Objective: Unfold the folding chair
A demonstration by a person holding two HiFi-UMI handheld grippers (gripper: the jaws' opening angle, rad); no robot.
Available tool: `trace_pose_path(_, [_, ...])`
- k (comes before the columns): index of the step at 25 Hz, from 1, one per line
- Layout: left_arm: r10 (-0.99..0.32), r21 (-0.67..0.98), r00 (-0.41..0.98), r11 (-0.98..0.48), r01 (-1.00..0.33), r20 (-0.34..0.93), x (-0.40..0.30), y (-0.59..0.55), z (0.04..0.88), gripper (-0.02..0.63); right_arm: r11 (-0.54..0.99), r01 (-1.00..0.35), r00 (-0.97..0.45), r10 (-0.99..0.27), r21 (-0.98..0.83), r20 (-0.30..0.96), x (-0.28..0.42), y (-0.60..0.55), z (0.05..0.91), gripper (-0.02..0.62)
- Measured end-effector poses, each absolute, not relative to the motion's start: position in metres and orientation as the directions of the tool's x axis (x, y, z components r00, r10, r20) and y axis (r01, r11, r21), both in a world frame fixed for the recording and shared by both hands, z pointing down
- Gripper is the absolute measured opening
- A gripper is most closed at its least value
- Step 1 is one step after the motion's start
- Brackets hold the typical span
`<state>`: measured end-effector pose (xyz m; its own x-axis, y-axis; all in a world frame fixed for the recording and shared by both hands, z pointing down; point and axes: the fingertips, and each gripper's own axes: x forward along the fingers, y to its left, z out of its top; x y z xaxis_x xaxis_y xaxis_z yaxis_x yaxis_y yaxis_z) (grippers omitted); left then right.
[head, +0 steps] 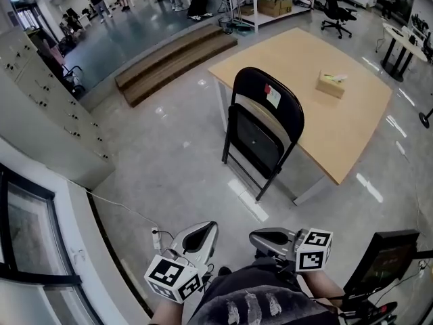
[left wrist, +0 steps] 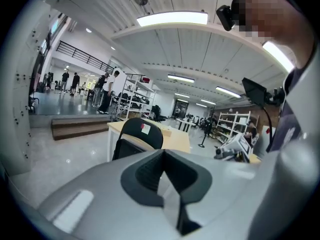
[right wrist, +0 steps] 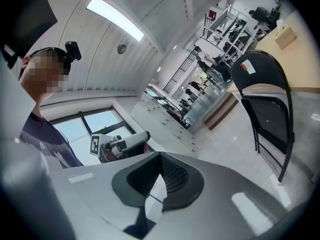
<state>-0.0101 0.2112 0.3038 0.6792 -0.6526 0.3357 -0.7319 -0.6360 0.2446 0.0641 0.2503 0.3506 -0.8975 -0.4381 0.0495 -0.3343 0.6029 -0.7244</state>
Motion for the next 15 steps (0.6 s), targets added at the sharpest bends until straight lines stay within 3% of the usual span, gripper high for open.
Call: trace_pose_path(15, [-0.676,0.177,0.632,-0.618,-0.766,0.38,0.071,0.163,0.305,0.001,0.601,-0.296,-0.918,-0.393,-0.742,0.048,0.147,0.206,0.365,-0.002])
